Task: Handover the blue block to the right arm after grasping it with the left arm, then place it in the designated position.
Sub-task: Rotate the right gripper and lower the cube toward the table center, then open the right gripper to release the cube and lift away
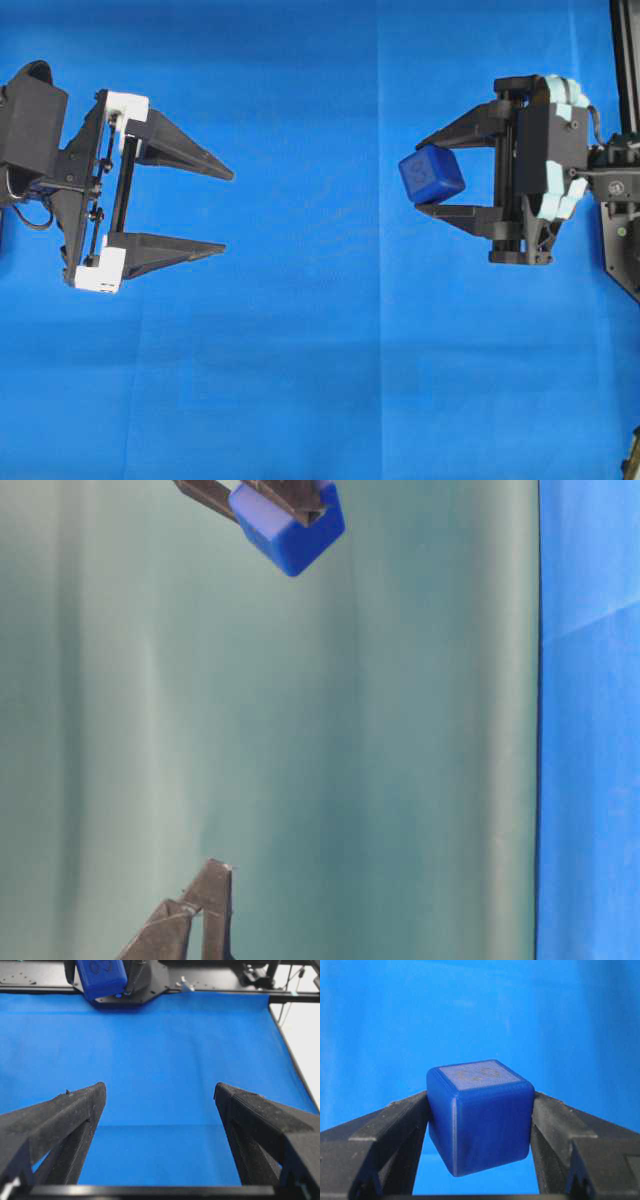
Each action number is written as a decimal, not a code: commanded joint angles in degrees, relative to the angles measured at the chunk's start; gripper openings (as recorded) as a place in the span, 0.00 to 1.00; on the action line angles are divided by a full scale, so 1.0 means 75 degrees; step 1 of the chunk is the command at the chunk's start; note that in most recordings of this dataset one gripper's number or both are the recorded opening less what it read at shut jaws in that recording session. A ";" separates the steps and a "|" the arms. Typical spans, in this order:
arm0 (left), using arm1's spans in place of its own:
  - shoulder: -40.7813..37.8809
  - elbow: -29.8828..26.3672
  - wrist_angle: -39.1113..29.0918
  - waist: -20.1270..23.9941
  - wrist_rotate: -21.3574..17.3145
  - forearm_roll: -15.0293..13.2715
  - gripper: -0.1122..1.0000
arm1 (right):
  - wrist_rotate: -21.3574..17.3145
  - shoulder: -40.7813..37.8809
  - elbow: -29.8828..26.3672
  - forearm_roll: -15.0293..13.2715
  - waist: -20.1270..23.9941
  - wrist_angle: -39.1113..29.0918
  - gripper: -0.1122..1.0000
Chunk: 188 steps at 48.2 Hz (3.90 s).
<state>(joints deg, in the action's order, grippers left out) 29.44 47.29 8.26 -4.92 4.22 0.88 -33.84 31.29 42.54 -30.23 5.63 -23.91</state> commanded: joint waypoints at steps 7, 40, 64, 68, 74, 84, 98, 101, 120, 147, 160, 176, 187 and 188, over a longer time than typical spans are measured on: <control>0.0035 -0.0211 0.0082 0.0023 0.0023 0.0000 0.90 | -0.0023 0.0023 -0.0188 0.0023 0.0012 0.0035 0.50; 0.0035 -0.0199 0.0035 0.0023 0.0035 -0.0012 0.90 | -0.0363 -0.1535 -0.0352 0.0023 -0.0164 0.1547 0.50; 0.0023 -0.0199 0.0035 0.0023 0.0047 -0.0012 0.90 | -0.0527 -0.4523 -0.1219 0.0199 -0.0410 0.3539 0.50; 0.0035 -0.0199 0.0035 0.0023 0.0047 -0.0012 0.90 | -0.0527 -0.4945 -0.1465 0.0234 -0.0410 0.3727 0.50; 0.0035 -0.0188 0.0023 0.0035 0.0059 0.0000 0.90 | -0.0527 -0.5426 -0.1723 0.0316 -0.0410 0.3938 0.50; 0.0023 -0.0199 0.0012 0.0023 0.0059 -0.0012 0.90 | -0.0527 -0.6152 -0.1992 0.0645 -0.0410 0.4289 0.50; 0.0023 -0.0211 0.0023 0.0023 0.0059 -0.0012 0.90 | -0.0527 -0.6551 -0.2121 0.0820 -0.0410 0.4641 0.50; 0.0023 -0.0223 0.0023 0.0035 0.0059 -0.0012 0.90 | -0.0527 -0.6551 -0.2109 0.0820 -0.0410 0.4641 0.50; 0.0012 -0.0223 0.0023 0.0023 0.0059 -0.0012 0.90 | -0.0492 -0.6621 -0.2063 0.0797 -0.0410 0.4617 0.50; 0.0023 -0.0223 0.0023 0.0023 0.0059 -0.0012 0.90 | -0.0445 -0.6621 -0.2109 0.0809 -0.0410 0.4594 0.74; 0.0023 -0.0234 0.0023 0.0023 0.0059 -0.0012 0.90 | -0.0457 -0.6539 -0.2109 0.0809 -0.0422 0.4582 0.83; 0.0023 -0.0246 0.0023 0.0023 0.0047 -0.0012 0.90 | -0.0445 -0.5895 -0.2016 0.0773 -0.0410 0.4184 0.85; 0.0023 -0.0246 0.0023 0.0023 0.0047 -0.0012 0.90 | -0.0445 -0.4734 -0.1699 0.0773 -0.0410 0.3293 0.85; 0.0023 -0.0234 0.0023 0.0023 0.0047 -0.0012 0.90 | -0.0445 -0.4559 -0.1641 0.0773 -0.0398 0.3211 0.85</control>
<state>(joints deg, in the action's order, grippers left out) 29.27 47.11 8.09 -4.83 4.57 0.88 -37.27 -7.82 29.97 -24.35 2.55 1.58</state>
